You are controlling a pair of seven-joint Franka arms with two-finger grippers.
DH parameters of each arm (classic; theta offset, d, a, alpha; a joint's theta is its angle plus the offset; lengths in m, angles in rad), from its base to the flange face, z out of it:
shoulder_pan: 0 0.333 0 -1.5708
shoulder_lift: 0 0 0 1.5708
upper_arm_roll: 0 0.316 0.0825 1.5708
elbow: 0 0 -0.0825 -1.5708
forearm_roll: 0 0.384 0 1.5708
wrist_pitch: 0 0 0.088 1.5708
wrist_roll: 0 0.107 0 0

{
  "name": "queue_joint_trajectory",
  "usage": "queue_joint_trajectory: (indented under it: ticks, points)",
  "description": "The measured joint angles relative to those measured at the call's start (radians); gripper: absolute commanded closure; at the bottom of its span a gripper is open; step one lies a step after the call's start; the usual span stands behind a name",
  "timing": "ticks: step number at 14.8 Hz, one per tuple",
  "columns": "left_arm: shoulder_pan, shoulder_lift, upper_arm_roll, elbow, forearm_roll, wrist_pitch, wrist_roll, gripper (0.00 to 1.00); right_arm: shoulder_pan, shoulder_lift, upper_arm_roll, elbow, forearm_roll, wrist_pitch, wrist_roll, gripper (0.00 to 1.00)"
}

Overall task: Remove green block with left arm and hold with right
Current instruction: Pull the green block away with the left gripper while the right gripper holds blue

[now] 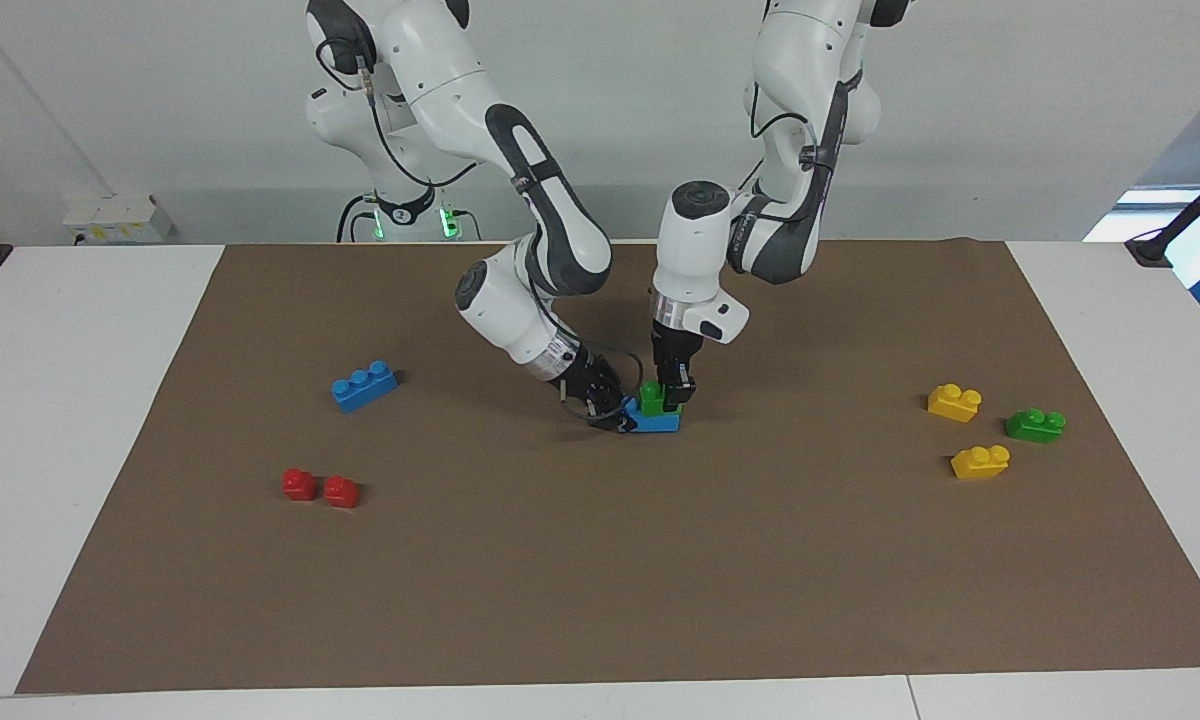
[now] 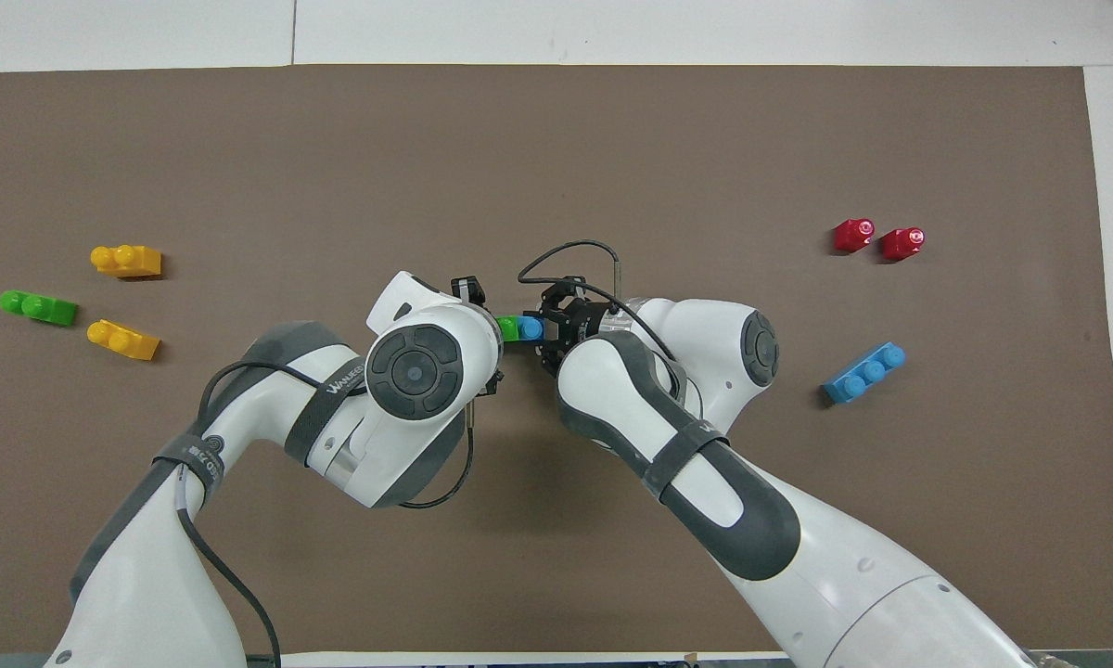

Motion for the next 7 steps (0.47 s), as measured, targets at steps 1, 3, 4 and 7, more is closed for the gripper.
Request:
queue_joint_trajectory:
  ticks: [1,3,4,7]
  points:
    - [0.000,0.000,-0.001,0.008,0.000,-0.015,0.000,1.00,0.000,0.000,0.000,0.000,0.000,0.000,0.000,1.00]
    - [-0.001,-0.004,-0.005,0.033,0.000,-0.063,0.000,1.00,0.000,0.000,0.000,0.000,0.000,0.001,0.000,1.00]
    - [0.000,-0.014,-0.005,0.045,0.000,-0.086,0.000,1.00,0.000,0.000,0.000,0.000,0.000,0.002,0.000,1.00]
    - [0.007,-0.076,0.016,0.079,0.000,-0.155,0.010,1.00,0.000,0.000,0.000,-0.001,0.000,0.002,0.000,1.00]
